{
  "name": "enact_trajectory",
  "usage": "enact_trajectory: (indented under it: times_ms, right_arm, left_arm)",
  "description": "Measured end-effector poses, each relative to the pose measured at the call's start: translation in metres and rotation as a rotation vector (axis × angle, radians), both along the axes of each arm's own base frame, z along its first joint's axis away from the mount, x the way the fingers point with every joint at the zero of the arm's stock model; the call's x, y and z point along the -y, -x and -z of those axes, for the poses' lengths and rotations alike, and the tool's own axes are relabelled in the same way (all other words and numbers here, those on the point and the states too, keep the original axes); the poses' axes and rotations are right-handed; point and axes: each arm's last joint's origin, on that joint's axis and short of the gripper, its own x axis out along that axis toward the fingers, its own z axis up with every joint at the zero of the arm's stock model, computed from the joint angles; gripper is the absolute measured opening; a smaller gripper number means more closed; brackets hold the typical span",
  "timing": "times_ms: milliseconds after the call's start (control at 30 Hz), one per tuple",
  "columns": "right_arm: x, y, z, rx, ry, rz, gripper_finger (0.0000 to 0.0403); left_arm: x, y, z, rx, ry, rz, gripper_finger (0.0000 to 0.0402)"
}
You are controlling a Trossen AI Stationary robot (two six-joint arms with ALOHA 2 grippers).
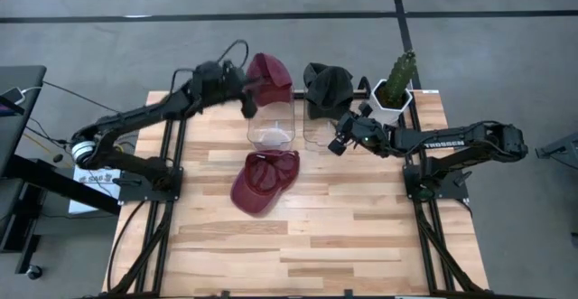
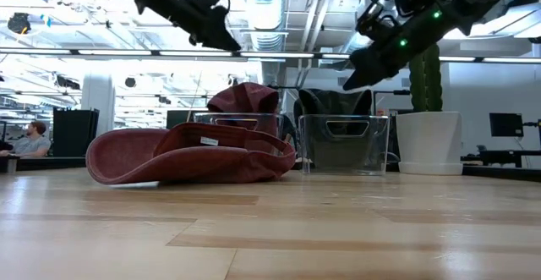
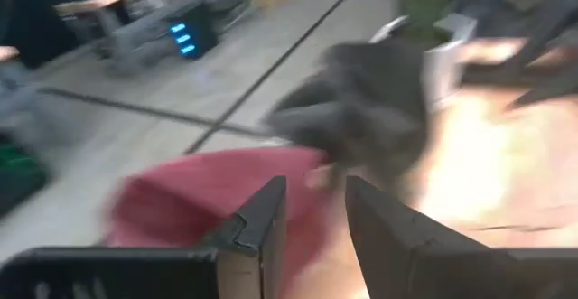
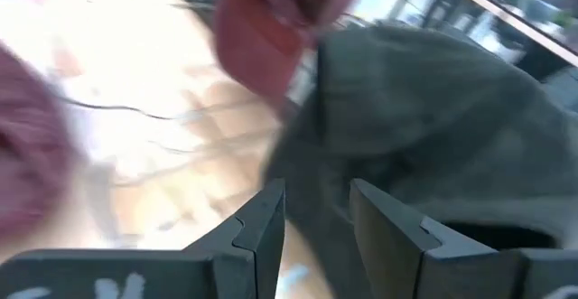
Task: Pick & Place hat
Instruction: Put the red cap into the left transparent bin
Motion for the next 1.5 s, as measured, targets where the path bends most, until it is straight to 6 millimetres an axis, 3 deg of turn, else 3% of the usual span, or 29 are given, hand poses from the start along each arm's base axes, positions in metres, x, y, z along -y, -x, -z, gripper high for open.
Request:
enact_trajectory:
  times_ms: [300, 633, 767, 900, 1067, 1500]
  right_arm:
    - [-0.039, -0.013, -0.005, 0.109, -0.079, -0.287, 0.0118]
    - [-0.096, -0.012, -0.005, 0.142, -0.169, -0.471, 0.0118]
    - [-0.116, -0.007, -0.003, 0.136, -0.223, -0.525, 0.0118]
    - [-0.135, -0.001, 0.001, 0.108, -0.272, -0.576, 0.0118]
    - [-0.152, 0.005, 0.0, 0.109, -0.271, -0.655, 0.0118]
    - [-0.156, 0.006, -0.001, 0.103, -0.251, -0.68, 0.0118]
  left_arm:
    - [0.088, 0.0, 0.046, 0.152, 0.211, 0.236, 0.0114]
    - [0.186, 0.006, 0.091, 0.103, 0.443, 0.259, 0.0114]
    - [0.222, 0.018, 0.103, 0.101, 0.478, 0.203, 0.0114]
    - [0.247, 0.031, 0.106, 0.073, 0.567, 0.254, 0.0112]
    - [0.254, 0.041, 0.115, 0.031, 0.56, 0.145, 0.0102]
    - [0.22, 0.038, 0.124, -0.014, 0.503, -0.075, 0.0087]
